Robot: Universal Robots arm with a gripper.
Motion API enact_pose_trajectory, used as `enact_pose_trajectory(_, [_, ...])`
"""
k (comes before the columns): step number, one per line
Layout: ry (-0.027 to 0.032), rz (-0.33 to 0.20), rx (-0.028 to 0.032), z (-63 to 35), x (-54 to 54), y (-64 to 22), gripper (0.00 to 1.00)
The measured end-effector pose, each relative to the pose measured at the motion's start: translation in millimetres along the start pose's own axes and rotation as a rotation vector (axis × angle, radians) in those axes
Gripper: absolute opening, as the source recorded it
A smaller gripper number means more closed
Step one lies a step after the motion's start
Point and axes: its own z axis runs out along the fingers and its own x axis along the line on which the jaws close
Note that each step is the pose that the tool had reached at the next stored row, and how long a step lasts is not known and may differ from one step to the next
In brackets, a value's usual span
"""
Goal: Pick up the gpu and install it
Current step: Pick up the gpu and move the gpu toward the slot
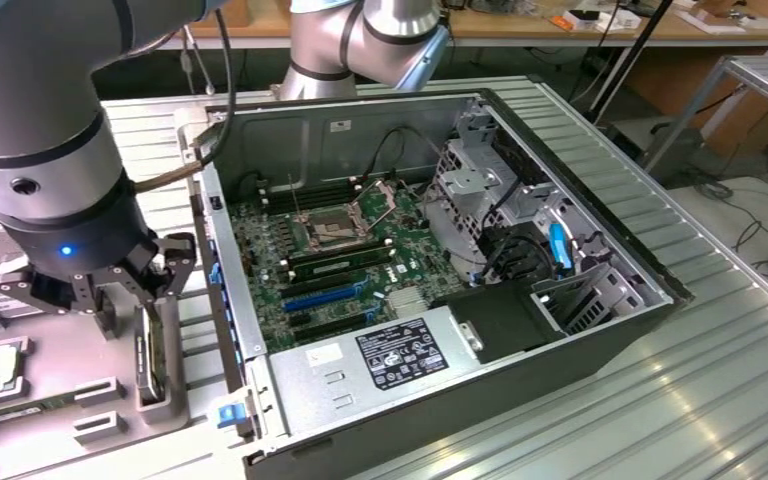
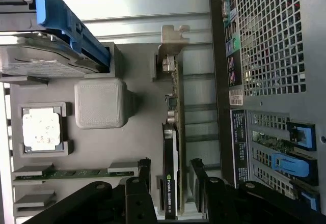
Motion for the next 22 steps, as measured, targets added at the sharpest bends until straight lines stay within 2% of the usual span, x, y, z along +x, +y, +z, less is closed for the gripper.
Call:
enact_pose_trajectory(5, [0.0001, 0.0, 0.0001, 9.6, -0.9, -4.6, 0.44])
enact_pose_trajectory(12, [0.0, 0.0, 0.0001, 21.6, -1.1, -6.3, 0.44])
enact_pose_trajectory(19, [0.0, 0.0, 0.0002, 29.2, -1.5, -6.6, 0.44])
enact_pose_trajectory(22, [0.0001, 0.0, 0.0001, 29.5, -1.5, -6.6, 0.44])
